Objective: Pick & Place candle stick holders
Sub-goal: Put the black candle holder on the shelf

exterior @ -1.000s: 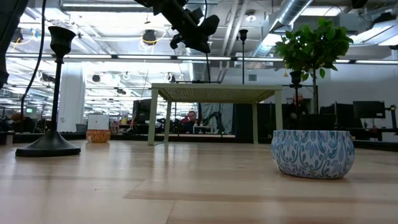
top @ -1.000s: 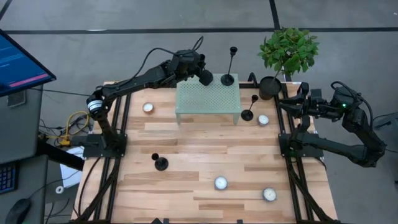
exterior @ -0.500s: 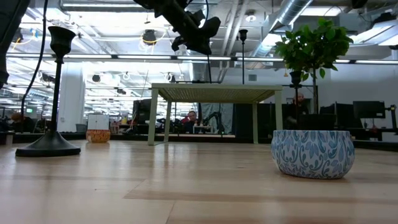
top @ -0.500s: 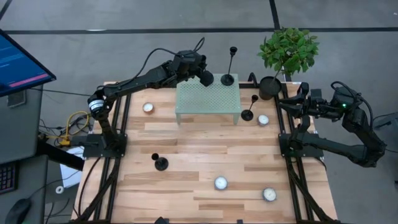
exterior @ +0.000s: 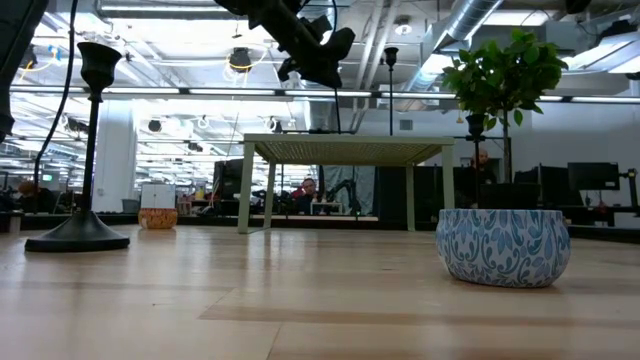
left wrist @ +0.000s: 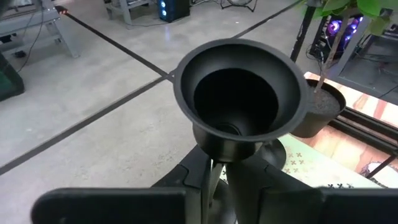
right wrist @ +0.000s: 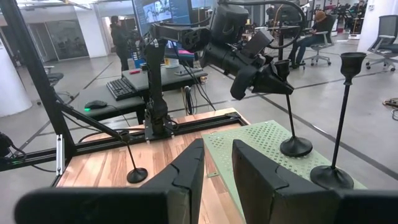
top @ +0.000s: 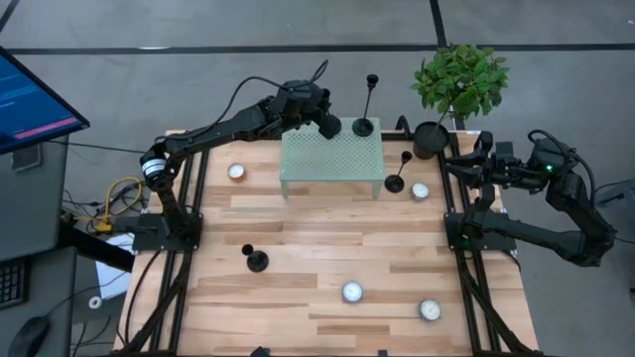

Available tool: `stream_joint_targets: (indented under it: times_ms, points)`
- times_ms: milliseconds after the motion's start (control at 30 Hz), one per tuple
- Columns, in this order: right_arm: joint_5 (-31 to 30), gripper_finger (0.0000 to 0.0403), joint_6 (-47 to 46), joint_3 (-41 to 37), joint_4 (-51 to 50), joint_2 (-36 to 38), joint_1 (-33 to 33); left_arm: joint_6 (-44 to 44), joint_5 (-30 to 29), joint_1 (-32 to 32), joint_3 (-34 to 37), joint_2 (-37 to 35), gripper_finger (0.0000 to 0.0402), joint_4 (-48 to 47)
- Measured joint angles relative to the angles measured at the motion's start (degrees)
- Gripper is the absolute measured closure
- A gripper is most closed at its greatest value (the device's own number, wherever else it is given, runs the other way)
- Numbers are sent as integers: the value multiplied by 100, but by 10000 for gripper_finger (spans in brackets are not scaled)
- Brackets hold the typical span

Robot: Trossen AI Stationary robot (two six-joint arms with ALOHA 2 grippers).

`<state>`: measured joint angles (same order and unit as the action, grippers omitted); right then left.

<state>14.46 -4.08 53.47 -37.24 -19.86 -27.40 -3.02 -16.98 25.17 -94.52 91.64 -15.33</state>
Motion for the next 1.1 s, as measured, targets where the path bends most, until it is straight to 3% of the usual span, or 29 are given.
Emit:
stream_joint_targets:
  times_ms: [767, 933, 1100]
  points:
    - [-26, 327, 7, 0, -2, -7, 0, 283, 116, -52, 7, -31, 310, -3]
    - [-609, 321, -51, 4, -172, -315, -1, 326, 61, -270, 17, -505, 312, -403]
    - [-1221, 283, 39, 4, -602, -1051, -2, 424, -203, -639, 17, -1296, 338, -895]
